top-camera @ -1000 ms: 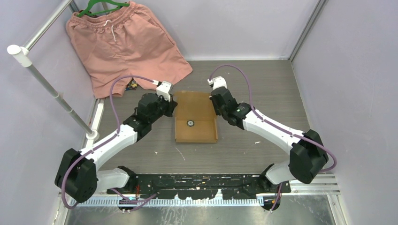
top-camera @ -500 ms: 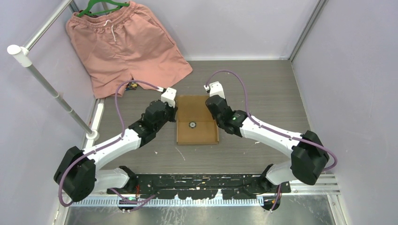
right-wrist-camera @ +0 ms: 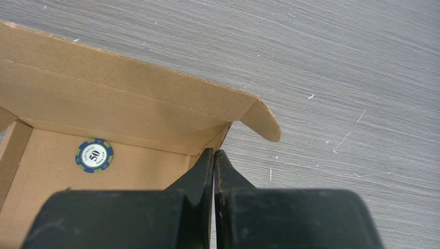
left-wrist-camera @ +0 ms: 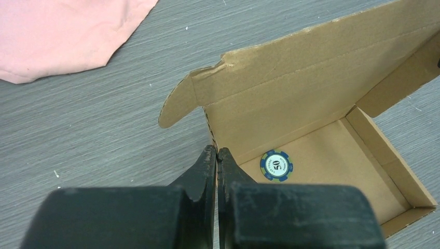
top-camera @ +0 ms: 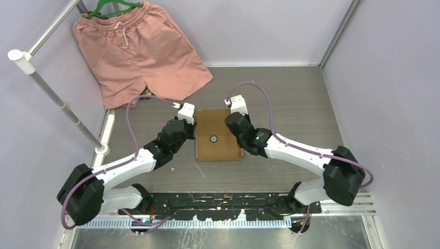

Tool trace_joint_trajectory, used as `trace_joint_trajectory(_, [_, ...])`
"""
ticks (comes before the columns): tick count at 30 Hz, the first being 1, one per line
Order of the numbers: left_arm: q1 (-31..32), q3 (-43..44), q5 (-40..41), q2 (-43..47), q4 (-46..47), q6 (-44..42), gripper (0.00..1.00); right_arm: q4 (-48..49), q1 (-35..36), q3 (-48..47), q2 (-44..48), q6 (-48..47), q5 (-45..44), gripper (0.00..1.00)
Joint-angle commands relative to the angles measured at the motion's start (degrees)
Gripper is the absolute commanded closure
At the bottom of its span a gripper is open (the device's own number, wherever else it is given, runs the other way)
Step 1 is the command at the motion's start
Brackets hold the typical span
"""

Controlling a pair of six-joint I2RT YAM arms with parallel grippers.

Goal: Fold the paper box
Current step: Close the paper box at the center of the board.

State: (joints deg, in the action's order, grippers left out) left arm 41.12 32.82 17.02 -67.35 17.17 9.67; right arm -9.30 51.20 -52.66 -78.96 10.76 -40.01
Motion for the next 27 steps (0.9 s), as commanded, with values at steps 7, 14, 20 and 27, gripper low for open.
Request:
trace_joint_trajectory(7, [8.07, -0.21, 6.62, 1.33, 3.49, 1.38, 1.0, 6.0, 4.58, 2.3, 2.95, 4.03, -1.91, 0.99])
trace_joint_trajectory(14, [13.18, -1.11, 12.09, 0.79, 4.09, 1.45, 1.0, 6.4, 7.11, 4.41, 4.28, 5.59, -4.37, 0.99])
trace_joint_trajectory(20, [16.41, -2.73, 16.3, 0.61, 5.44, 1.49, 1.0, 6.92, 8.53, 6.9, 6.05, 7.31, -6.18, 0.99])
trace_joint_trajectory(27, [18.61, -4.84, 18.49, 0.87, 6.69, 2.33, 1.0, 7.28, 9.35, 9.95, 8.14, 9.61, -6.91, 0.99])
